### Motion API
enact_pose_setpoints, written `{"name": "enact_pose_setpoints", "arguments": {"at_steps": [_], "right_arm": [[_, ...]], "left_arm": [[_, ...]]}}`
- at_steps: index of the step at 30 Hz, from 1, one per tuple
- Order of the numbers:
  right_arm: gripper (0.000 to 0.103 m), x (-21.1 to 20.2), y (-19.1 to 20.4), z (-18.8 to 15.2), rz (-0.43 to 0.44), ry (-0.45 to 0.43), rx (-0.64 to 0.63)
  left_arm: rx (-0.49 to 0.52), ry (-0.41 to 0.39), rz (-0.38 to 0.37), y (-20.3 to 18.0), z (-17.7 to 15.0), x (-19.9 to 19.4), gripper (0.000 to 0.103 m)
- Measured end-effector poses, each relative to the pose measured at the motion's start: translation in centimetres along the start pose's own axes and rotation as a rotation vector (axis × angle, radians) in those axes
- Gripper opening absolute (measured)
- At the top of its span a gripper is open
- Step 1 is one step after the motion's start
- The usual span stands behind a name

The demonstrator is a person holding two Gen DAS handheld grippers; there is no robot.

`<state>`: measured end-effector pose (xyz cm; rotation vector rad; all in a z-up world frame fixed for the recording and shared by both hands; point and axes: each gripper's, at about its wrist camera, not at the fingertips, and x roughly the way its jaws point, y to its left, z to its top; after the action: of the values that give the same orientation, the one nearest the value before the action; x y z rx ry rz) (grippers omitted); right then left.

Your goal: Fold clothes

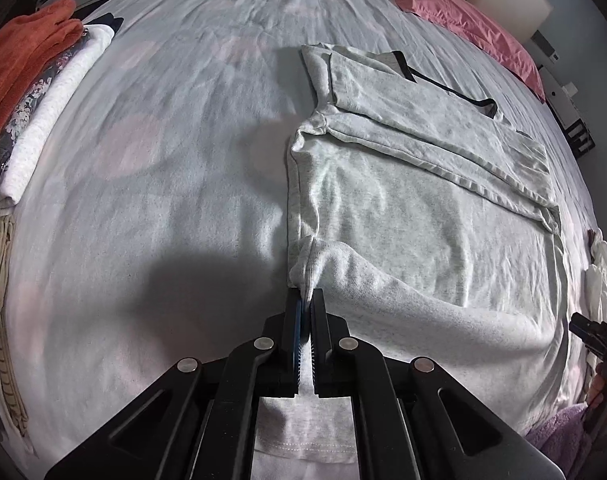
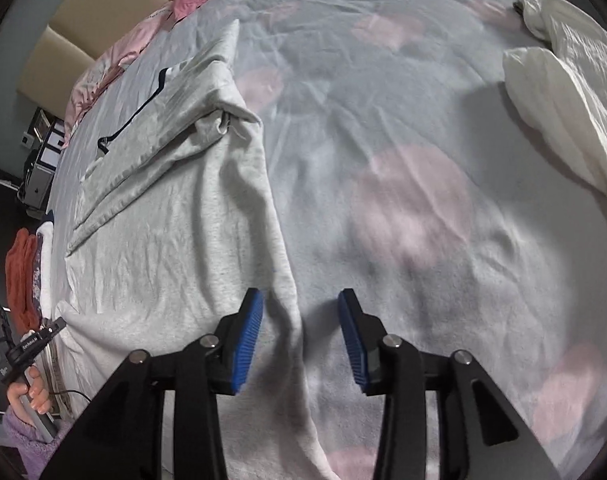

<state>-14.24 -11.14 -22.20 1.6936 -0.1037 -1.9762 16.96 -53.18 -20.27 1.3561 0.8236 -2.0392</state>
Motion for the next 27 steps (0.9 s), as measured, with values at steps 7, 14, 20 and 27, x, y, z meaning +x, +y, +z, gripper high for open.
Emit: {"name": "enact_pose_setpoints", "arguments": {"at_steps": [7, 14, 20, 27], "right_arm": [[0.034, 0.4, -0.5, -1.7, 0.029, 0.081, 0.044], [0.004, 0.4, 1.9, -3.7, 0.014, 0.115, -0.07], [0.003, -3.6, 1.7, -2.3, 0.091, -0.105, -0.05], [0.003, -4.1, 4.5, 2.3, 0.047, -0.279, -0.148]], "left_arm": [[-0.014, -0.005, -0.009, 0.3, -0.4, -0.7, 0.005], [-0.015, -0.027, -0.001, 0.3, -1.3, -2.0, 0.004], [-0.018, -0.124, -0.009, 0.2, -1.1, -4.2, 0.004], [-0.025, -0.218, 0.01, -0.4, 2.4, -2.9, 0.004]]}}
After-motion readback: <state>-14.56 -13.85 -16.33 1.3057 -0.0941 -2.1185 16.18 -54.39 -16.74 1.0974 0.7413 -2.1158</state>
